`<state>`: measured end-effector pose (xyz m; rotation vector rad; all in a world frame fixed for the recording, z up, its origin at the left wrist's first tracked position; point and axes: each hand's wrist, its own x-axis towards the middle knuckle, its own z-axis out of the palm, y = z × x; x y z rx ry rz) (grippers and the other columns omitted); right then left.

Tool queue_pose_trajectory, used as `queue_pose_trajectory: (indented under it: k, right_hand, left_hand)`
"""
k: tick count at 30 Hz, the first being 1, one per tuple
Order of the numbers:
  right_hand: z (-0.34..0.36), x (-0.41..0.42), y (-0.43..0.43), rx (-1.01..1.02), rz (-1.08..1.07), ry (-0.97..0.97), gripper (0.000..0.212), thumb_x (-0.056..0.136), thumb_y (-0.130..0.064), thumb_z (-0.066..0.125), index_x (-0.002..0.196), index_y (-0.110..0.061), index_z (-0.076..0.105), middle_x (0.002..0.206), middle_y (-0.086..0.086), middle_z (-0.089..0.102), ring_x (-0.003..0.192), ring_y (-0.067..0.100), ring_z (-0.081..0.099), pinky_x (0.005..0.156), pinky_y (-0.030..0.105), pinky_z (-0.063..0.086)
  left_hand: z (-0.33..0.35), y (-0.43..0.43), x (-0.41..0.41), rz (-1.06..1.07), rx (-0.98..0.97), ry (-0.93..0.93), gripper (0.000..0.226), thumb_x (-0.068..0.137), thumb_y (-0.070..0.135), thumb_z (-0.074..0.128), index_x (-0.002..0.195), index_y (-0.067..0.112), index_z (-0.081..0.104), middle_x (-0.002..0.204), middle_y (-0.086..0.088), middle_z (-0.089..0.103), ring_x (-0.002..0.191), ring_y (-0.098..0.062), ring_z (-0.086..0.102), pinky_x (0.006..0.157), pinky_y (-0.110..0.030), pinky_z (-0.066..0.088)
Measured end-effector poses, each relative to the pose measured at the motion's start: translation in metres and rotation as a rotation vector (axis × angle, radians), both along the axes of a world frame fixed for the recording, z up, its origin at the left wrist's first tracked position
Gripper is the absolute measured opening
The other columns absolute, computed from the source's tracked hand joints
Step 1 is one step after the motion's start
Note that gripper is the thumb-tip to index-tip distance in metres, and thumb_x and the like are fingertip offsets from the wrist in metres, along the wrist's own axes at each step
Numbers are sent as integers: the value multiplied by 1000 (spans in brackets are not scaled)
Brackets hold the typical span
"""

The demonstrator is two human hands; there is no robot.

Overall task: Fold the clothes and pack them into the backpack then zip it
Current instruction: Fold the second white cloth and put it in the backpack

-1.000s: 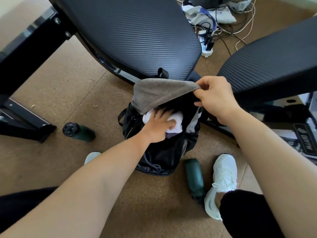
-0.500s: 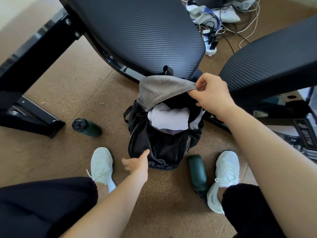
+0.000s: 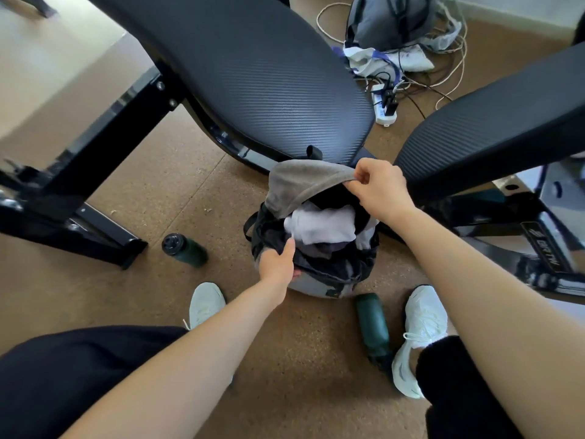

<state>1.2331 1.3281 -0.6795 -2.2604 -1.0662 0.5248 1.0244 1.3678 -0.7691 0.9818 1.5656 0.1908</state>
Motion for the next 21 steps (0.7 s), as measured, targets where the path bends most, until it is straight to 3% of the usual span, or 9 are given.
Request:
queue_pose_trajectory:
  k: [2, 3, 5, 7, 11, 14, 16, 19, 21]
  right_hand:
    - [5, -3, 0, 65, -32, 5, 24, 93, -22, 67, 78, -10, 54, 73, -2, 55, 79, 22, 53, 60, 25, 33]
    - [7, -4, 1, 95, -47, 16, 22, 93, -23, 67, 79, -10, 55, 74, -1, 57, 79, 23, 55, 62, 26, 38]
    - [12, -4, 3, 173, -84, 52, 19, 92, -22, 67, 80, -11, 57, 75, 2, 59, 81, 28, 59, 71, 41, 53]
    - [24, -5, 3, 276, -122, 62, 18, 91, -21, 67, 79, -13, 56, 73, 1, 59, 79, 29, 60, 74, 52, 57]
    - [36, -10, 3, 385, -120, 40, 17, 92, -17, 68, 81, -9, 58, 73, 4, 61, 77, 26, 58, 69, 38, 47]
    - [30, -11, 2, 111, 26, 11, 25, 93, -24, 68, 79, -7, 59, 73, 3, 58, 82, 27, 58, 62, 33, 32]
    - [31, -12, 2, 63, 71, -14, 28, 95, -27, 67, 78, -7, 58, 73, 2, 58, 81, 27, 57, 60, 33, 31]
    - [34, -19, 1, 218, 21, -54, 26, 96, -25, 65, 79, -9, 55, 70, 4, 58, 70, 20, 50, 62, 34, 32]
    - [33, -26, 3, 190, 52, -26, 27, 96, -25, 65, 78, -9, 54, 68, 1, 54, 66, 17, 47, 60, 33, 32]
  left_hand:
    - [28, 7, 5, -64, 77, -3, 35, 103, 45, 54, 99, 10, 57, 96, -5, 62, 80, -27, 72, 72, -37, 60]
    - [41, 11, 8, -102, 114, -12, 38, 103, 45, 54, 101, 7, 58, 94, -9, 64, 71, -24, 69, 70, -38, 60]
    - [68, 17, 12, -147, 190, -49, 39, 104, 44, 53, 109, 5, 57, 88, -10, 62, 59, -18, 63, 60, -31, 58]
    - [97, 22, 13, -121, 262, -110, 34, 105, 40, 53, 96, 8, 56, 82, -6, 59, 55, -13, 58, 49, -21, 51]
    - [119, 27, -9, -73, 308, -127, 35, 104, 40, 55, 82, 12, 55, 72, -5, 58, 52, -12, 57, 49, -22, 51]
    - [107, 18, -34, -86, 201, -10, 33, 104, 37, 57, 89, 7, 56, 64, -8, 59, 49, -17, 58, 51, -29, 53]
    - [99, 11, -42, -103, 165, 11, 31, 103, 36, 57, 91, 7, 54, 65, -9, 59, 50, -18, 57, 50, -29, 51]
    - [95, 7, -42, -76, 146, -16, 30, 103, 36, 57, 92, 9, 53, 66, -8, 57, 49, -16, 57, 52, -29, 55]
    - [94, 6, -41, -53, 145, -35, 30, 103, 37, 57, 101, 6, 56, 70, -9, 61, 50, -15, 60, 53, -28, 57]
